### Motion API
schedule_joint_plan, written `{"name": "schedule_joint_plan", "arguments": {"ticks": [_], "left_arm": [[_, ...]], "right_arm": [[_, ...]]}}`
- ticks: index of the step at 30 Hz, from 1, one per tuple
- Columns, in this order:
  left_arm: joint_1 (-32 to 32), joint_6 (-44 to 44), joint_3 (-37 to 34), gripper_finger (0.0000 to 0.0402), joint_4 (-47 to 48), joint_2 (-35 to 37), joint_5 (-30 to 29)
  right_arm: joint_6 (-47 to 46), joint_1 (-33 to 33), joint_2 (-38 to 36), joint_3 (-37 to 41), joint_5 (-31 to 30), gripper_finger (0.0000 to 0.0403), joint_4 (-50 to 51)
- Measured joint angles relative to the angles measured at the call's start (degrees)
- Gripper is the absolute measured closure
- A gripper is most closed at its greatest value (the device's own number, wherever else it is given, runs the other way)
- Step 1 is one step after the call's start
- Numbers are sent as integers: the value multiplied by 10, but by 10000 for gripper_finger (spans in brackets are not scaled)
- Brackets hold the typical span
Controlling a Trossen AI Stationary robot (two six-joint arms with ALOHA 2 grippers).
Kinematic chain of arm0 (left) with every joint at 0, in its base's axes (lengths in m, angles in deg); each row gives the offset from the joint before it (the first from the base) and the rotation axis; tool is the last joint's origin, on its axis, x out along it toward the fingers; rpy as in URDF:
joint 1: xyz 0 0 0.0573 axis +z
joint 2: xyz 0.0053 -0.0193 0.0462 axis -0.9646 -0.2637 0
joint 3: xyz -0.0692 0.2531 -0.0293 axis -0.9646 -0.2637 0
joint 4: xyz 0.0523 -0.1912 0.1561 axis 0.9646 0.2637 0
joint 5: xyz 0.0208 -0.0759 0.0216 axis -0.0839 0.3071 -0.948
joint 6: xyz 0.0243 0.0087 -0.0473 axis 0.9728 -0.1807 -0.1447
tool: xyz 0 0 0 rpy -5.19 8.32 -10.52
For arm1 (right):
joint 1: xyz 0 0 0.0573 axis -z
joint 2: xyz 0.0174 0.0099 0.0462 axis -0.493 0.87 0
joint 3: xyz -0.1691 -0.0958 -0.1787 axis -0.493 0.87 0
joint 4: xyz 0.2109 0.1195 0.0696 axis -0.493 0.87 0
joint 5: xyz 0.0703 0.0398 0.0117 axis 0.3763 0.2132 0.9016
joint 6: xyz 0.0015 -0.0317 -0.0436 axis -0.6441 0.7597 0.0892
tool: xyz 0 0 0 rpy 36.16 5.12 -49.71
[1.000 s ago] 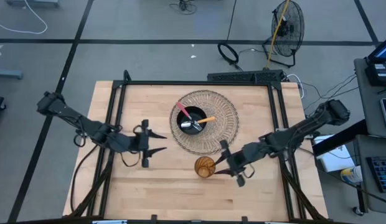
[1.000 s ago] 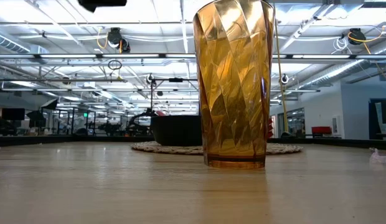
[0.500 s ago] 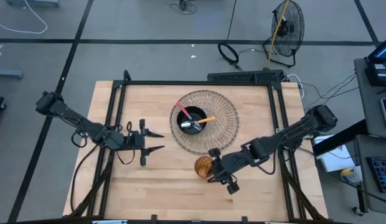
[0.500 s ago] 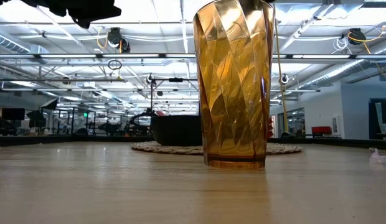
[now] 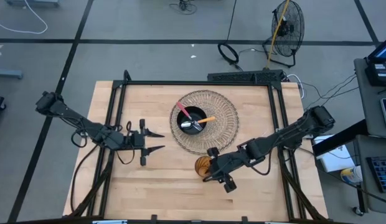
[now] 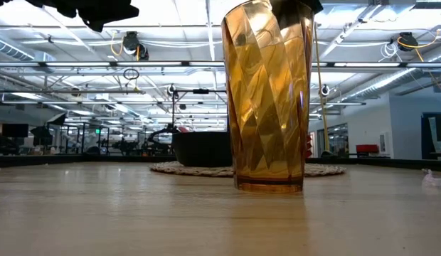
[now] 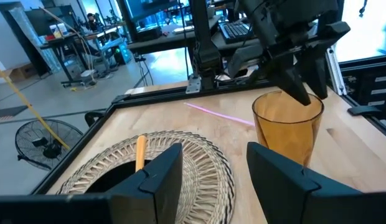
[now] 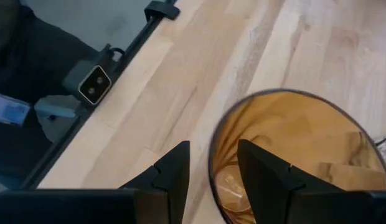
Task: Pick & Place Utensil
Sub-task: Put the brown cup to the right of the black bowl on the brown mat
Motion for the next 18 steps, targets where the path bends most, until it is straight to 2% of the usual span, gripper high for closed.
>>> {"name": "schedule_joint_plan", "arguments": {"ticks": [18], "left_arm": [[0,0,0,215,11,0,1]], "right_arm": [[-22,24,0,0,4,271,48]]}}
